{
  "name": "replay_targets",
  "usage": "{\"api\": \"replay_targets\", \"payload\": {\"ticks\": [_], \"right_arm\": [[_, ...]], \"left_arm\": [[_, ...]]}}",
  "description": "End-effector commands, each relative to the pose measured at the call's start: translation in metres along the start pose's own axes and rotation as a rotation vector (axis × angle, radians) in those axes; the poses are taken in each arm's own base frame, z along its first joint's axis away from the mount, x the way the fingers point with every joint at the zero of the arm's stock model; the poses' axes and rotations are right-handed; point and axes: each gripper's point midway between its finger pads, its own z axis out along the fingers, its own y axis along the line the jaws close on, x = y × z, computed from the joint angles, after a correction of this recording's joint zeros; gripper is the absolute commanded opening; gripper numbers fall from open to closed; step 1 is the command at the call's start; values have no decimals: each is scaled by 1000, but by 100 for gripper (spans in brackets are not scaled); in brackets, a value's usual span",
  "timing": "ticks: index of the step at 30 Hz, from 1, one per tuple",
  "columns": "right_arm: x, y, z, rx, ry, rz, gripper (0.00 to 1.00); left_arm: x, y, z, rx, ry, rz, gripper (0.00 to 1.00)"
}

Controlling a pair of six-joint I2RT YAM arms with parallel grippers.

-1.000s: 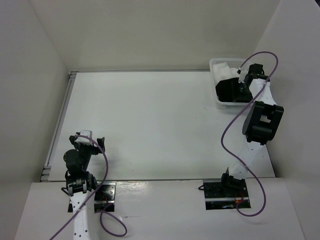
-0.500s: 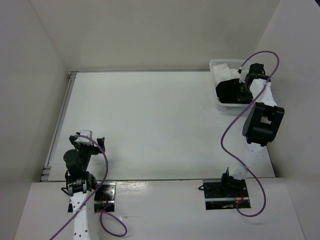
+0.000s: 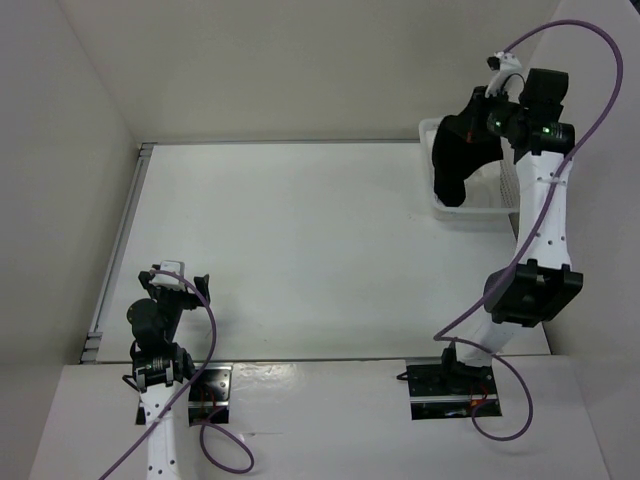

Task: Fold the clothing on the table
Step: Move the skirt to the center of the board

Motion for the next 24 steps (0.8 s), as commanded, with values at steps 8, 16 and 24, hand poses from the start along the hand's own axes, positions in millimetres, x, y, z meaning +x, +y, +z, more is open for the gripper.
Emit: {"api": "replay_targets", "payload": {"ticks": [8, 16, 24], "right_arm": [[30, 171, -11, -693, 85, 2, 27], [110, 159, 28, -521, 253, -152, 91], [180, 104, 59, -219, 389, -222, 93]], "left_arm": [[-15, 0, 0, -2, -109, 43, 100], [-15, 0, 0, -2, -109, 43, 100], [-15, 0, 0, -2, -109, 43, 100]]}}
